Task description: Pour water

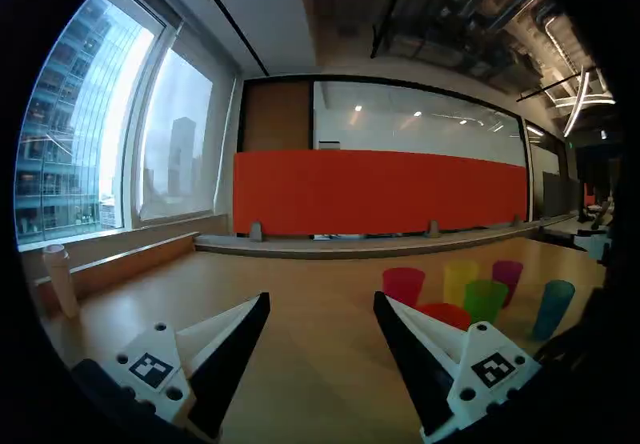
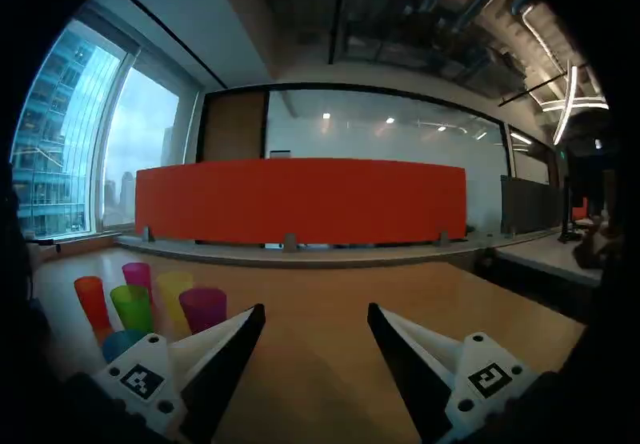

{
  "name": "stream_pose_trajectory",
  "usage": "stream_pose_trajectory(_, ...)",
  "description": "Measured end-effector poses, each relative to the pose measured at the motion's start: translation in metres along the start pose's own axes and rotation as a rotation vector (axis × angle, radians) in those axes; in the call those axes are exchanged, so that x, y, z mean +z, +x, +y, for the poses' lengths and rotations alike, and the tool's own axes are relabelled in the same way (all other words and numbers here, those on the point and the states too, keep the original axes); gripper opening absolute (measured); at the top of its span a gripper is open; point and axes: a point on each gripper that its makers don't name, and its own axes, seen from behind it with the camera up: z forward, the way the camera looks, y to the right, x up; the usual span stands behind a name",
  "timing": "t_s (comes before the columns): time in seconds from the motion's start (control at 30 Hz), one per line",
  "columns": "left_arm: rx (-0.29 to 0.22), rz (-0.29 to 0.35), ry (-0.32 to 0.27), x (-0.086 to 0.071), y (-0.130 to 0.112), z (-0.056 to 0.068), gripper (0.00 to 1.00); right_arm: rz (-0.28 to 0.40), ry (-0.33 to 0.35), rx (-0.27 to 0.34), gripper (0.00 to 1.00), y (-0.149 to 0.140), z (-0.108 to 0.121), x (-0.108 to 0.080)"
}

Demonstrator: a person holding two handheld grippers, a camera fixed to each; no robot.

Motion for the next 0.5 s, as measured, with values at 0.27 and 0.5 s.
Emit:
stream_pose_trajectory(0.27,0.005,-0.002,-0.008,0.000,0.020,-0.001,0.96,-0.014,0.026,0.006,1.00,0.021,-0.009,-0.002)
stream_pose_trajectory(0.5,-0.010,-0.023,-0.028,0.006,0.053,0.003,0.96,-0.034,0.031,0.027,0.99,0.054,-0.007,0.001)
